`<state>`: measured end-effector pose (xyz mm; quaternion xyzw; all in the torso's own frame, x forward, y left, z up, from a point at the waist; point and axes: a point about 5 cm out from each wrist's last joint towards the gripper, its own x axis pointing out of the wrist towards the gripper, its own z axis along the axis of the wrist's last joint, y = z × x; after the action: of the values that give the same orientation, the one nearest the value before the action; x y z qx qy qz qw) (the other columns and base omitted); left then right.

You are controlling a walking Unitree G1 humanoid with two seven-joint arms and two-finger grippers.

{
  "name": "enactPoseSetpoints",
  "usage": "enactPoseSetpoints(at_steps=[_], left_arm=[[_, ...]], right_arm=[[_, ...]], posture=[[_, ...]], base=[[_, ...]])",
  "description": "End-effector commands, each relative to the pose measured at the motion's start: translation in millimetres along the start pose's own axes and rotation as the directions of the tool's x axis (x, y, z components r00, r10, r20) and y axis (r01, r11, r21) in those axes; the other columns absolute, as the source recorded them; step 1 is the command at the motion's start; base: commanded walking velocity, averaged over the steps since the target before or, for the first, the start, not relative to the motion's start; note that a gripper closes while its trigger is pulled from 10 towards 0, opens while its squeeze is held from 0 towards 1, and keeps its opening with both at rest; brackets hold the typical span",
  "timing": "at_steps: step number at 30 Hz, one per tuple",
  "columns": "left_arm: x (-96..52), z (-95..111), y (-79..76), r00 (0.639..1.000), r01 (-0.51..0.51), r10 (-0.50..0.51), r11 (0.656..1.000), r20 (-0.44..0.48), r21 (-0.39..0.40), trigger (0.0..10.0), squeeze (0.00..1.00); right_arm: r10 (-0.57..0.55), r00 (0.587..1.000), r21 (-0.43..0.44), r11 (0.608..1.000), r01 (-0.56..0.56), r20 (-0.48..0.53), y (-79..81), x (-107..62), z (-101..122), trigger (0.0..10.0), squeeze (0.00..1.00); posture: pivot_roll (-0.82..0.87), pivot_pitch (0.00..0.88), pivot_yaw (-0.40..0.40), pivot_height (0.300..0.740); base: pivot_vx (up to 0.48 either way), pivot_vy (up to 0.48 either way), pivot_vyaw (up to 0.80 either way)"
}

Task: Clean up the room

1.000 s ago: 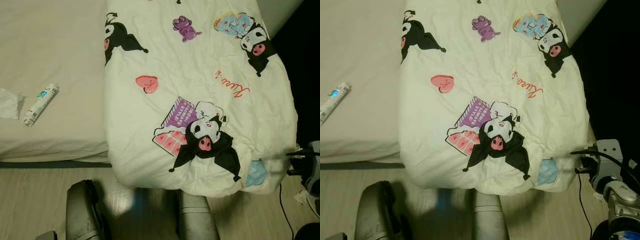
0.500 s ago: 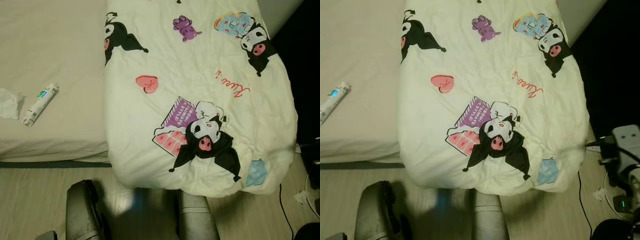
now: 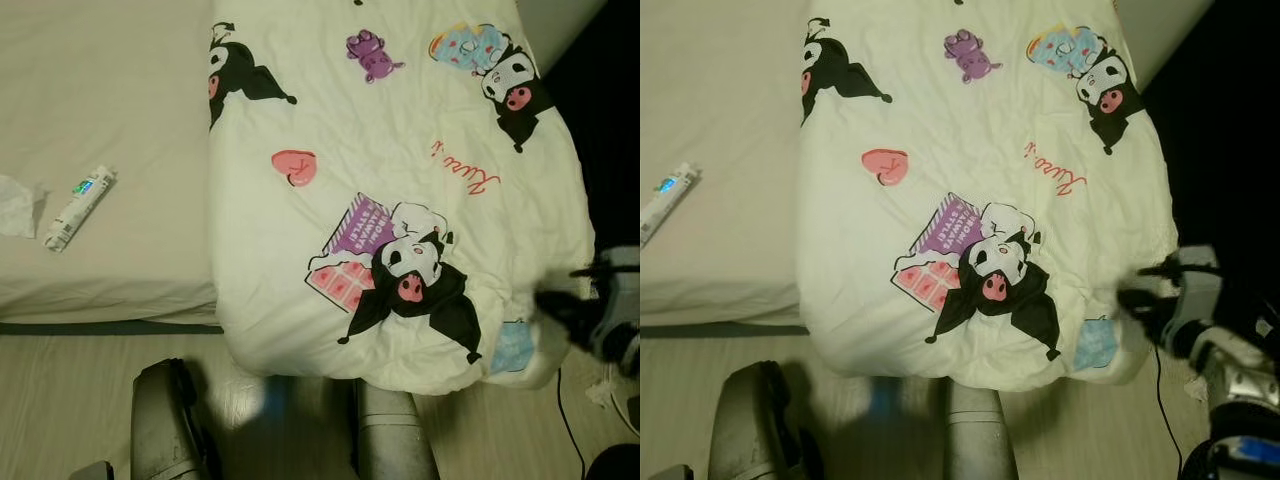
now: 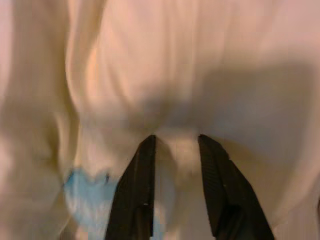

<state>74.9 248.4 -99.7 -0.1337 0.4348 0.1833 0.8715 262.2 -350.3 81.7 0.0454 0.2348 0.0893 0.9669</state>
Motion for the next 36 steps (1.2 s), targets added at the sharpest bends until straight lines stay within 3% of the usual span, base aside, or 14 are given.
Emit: enactPoseSetpoints(at_steps=[1,5,9,13,17,23,24,25,27,30,33,36], left_arm=[[-11.8,-44,-30.2,0.976,0.156,-0.155,0.988,-0.15,-0.008,10.0,0.0],[-13.9,-47,-24.5,0.976,0.15,-0.148,0.989,-0.159,0.002,10.0,0.0],[-12.9,-44,-23.3,0.977,0.151,-0.148,0.989,-0.153,0.003,10.0,0.0],[-12.7,-43,-23.1,0.977,0.151,-0.149,0.989,-0.151,0.003,10.0,0.0],[-11.3,-41,-25.3,0.977,0.159,-0.157,0.987,-0.144,0.004,10.0,0.0],[-11.4,-42,-26.8,0.976,0.165,-0.163,0.986,-0.143,0.005,10.0,0.0],[-13.0,-44,-25.6,0.976,0.167,-0.165,0.986,-0.144,0.007,10.0,0.0],[-14.3,-45,-23.2,0.976,0.165,-0.162,0.986,-0.146,0.008,10.0,0.0],[-15.9,-47,-20.2,0.976,0.162,-0.159,0.987,-0.15,0.009,10.0,0.0],[-18.6,-49,-15.1,0.975,0.16,-0.155,0.987,-0.158,0.02,10.0,0.0],[-22.2,-52,-7.2,0.976,0.155,-0.148,0.988,-0.16,0.028,10.0,0.0],[-24.9,-54,-3.1,0.975,0.159,-0.15,0.987,-0.164,0.039,10.0,0.0]], right_arm=[[-0.013,0.999,0.043,0.999,0.015,-0.05,-4.1,-7.0,-17,10.0,1.0],[-0.089,0.982,0.059,0.993,0.1,-0.167,-22.8,-29.8,-39,10.0,1.0],[-0.124,0.981,0.04,0.991,0.131,-0.15,-31.6,-37.7,-28,10.0,1.0],[-0.128,0.981,0.035,0.99,0.135,-0.144,-32.6,-39.0,-25,10.0,1.0],[-0.139,0.988,-0.045,0.99,0.136,-0.073,-34.2,-40.2,-6,10.0,1.0],[-0.094,0.995,-0.03,0.995,0.093,-0.033,-25.8,-35.8,-10,10.0,1.0],[-0.065,0.998,0.079,0.995,0.063,0.02,-14.5,-27.5,-24,10.0,0.94],[-0.043,0.998,0.127,0.991,0.035,0.054,-7.6,-21.6,-28,10.0,0.0],[-0.018,0.996,0.166,0.986,0.003,0.087,-0.4,-16.1,-30,10.0,0.0],[0.001,0.998,0.142,0.99,-0.01,0.062,5.6,-11.9,-33,10.0,0.0],[-0.075,0.997,0.027,0.997,0.075,0.002,-1.1,-14.8,-33,10.0,0.0],[-0.21,0.978,-0.081,0.975,0.208,-0.014,-19.2,-26.7,-21,10.0,0.0]], posture=[[-0.24,0.318,-0.091,0.535],[-0.24,0.324,-0.081,0.535],[-0.24,0.324,-0.079,0.535],[-0.24,0.323,-0.079,0.535],[-0.25,0.325,-0.075,0.535],[-0.24,0.331,-0.073,0.535],[-0.23,0.34,-0.065,0.535],[-0.22,0.347,-0.056,0.535],[-0.22,0.349,-0.053,0.535],[-0.2,0.367,-0.046,0.535],[-0.2,0.378,-0.037,0.535],[-0.21,0.399,-0.034,0.535]], base=[[0.0,0.0,0.0],[0.0,0.0,0.0],[0.0,0.0,0.0],[0.0,0.0,0.0],[0.0,0.0,0.0],[0.0,0.0,0.0],[0.0,0.0,0.0],[0.0,0.0,0.0],[0.0,0.0,0.0],[0.0,0.0,0.0],[0.0,0.0,0.0],[0.0,0.0,0.0]])
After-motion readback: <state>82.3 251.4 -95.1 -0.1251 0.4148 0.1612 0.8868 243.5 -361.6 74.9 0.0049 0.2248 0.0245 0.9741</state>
